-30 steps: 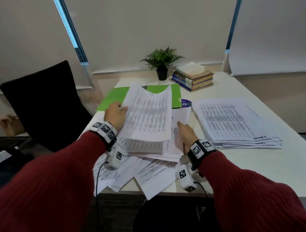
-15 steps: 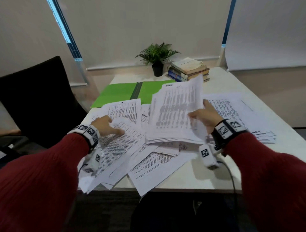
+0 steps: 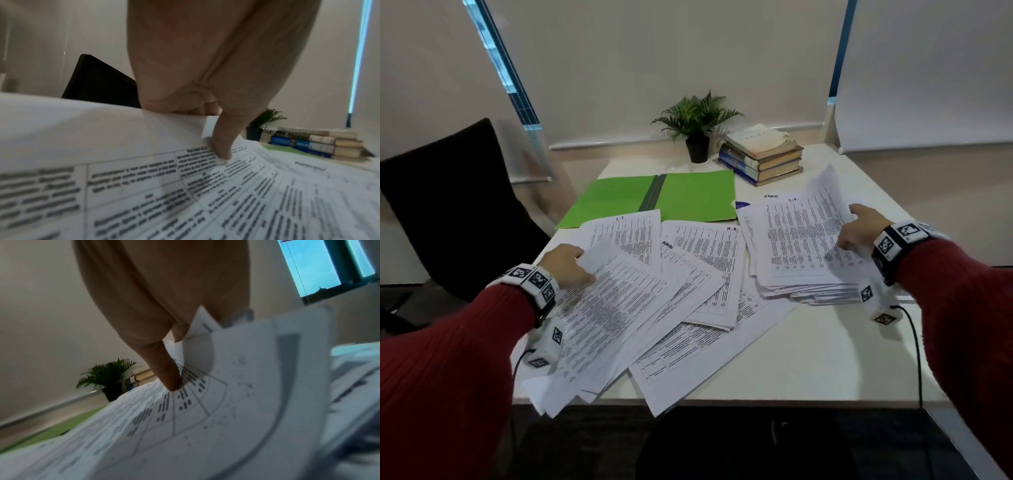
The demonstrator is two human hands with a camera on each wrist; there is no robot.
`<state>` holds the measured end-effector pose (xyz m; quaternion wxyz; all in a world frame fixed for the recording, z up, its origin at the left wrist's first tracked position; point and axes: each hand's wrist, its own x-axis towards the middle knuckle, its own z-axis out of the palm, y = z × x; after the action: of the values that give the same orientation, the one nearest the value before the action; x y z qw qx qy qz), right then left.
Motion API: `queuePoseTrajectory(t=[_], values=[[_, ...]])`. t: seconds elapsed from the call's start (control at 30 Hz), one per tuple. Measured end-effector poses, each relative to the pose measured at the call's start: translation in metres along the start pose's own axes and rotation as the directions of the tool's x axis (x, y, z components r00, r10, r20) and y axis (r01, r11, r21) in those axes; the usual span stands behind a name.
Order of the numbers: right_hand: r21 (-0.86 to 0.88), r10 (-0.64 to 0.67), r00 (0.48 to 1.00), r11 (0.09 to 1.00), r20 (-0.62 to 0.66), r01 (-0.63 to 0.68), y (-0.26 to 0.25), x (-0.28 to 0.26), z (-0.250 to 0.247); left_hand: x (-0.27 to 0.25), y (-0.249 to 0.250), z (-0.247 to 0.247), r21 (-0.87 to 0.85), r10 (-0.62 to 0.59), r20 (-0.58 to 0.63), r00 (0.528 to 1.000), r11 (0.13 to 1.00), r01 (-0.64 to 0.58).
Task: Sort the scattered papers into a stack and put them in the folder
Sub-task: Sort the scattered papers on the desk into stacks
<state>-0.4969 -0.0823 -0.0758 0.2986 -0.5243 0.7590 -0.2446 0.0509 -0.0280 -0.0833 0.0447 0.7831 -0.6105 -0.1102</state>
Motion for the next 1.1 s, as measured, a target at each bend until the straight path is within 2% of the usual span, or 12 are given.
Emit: queuePoseTrajectory(t=[0.2, 0.37, 0.47, 0.53, 0.67, 0.73, 0.8, 0.83, 0.9, 0.93, 1.0, 1.1], values=[[-0.232, 0.003, 0.990, 0.972, -0.138, -0.035, 0.011, 0.004, -0.009, -0.009, 0.009, -0.033, -0.305, 0.030, -0.172, 0.985, 0.949, -0.082], [-0.347, -0.084, 0.970, 0.938, -0.229, -0.001, -0.010, -0.024, 0.000, -0.019, 0.031, -0.058, -0.609, -0.037, -0.261, 0.965, 0.782, -0.135], [-0.110, -0.225, 0.969, 0.971, -0.102, 0.214, -0.034, -0.052, 0.025, -0.023, 0.052, -0.056, -0.732, -0.078, -0.226, 0.971, 0.672, -0.116], [0.126, -0.268, 0.962, 0.957, 0.049, 0.260, -0.054, -0.078, 0.048, -0.023, 0.063, -0.048, -0.765, -0.100, -0.206, 0.974, 0.636, -0.096], [0.482, -0.259, 0.900, 0.874, 0.350, 0.064, -0.079, -0.112, 0.103, -0.028, 0.090, -0.025, -0.847, -0.097, -0.152, 0.984, 0.525, -0.079], [0.504, -0.206, 0.897, 0.864, 0.391, -0.021, -0.077, -0.111, 0.134, -0.030, 0.096, -0.016, -0.877, -0.068, -0.106, 0.992, 0.477, -0.061], [0.512, -0.173, 0.926, 0.859, 0.335, -0.025, -0.073, -0.108, 0.157, -0.031, 0.088, -0.011, -0.833, -0.019, -0.068, 0.997, 0.551, -0.046], [0.504, -0.153, 0.947, 0.864, 0.283, -0.011, -0.069, -0.107, 0.163, -0.031, 0.079, -0.010, -0.760, 0.013, -0.071, 0.997, 0.647, -0.063], [0.471, -0.095, 0.971, 0.882, 0.218, -0.019, -0.063, -0.105, 0.167, -0.030, 0.052, -0.010, -0.408, 0.066, -0.023, 0.998, 0.911, -0.070], [0.464, -0.078, 0.975, 0.885, 0.206, -0.027, -0.061, -0.106, 0.166, -0.030, 0.038, -0.008, -0.195, 0.056, 0.049, 0.997, 0.980, -0.046], [0.478, -0.088, 0.978, 0.878, 0.190, -0.014, -0.058, -0.104, 0.166, -0.031, 0.012, -0.005, 0.063, -0.023, 0.196, 0.980, 0.998, 0.010], [0.461, -0.087, 0.978, 0.888, 0.188, -0.009, -0.055, -0.097, 0.169, -0.031, -0.015, 0.002, 0.135, -0.116, 0.243, 0.963, 0.987, 0.085]])
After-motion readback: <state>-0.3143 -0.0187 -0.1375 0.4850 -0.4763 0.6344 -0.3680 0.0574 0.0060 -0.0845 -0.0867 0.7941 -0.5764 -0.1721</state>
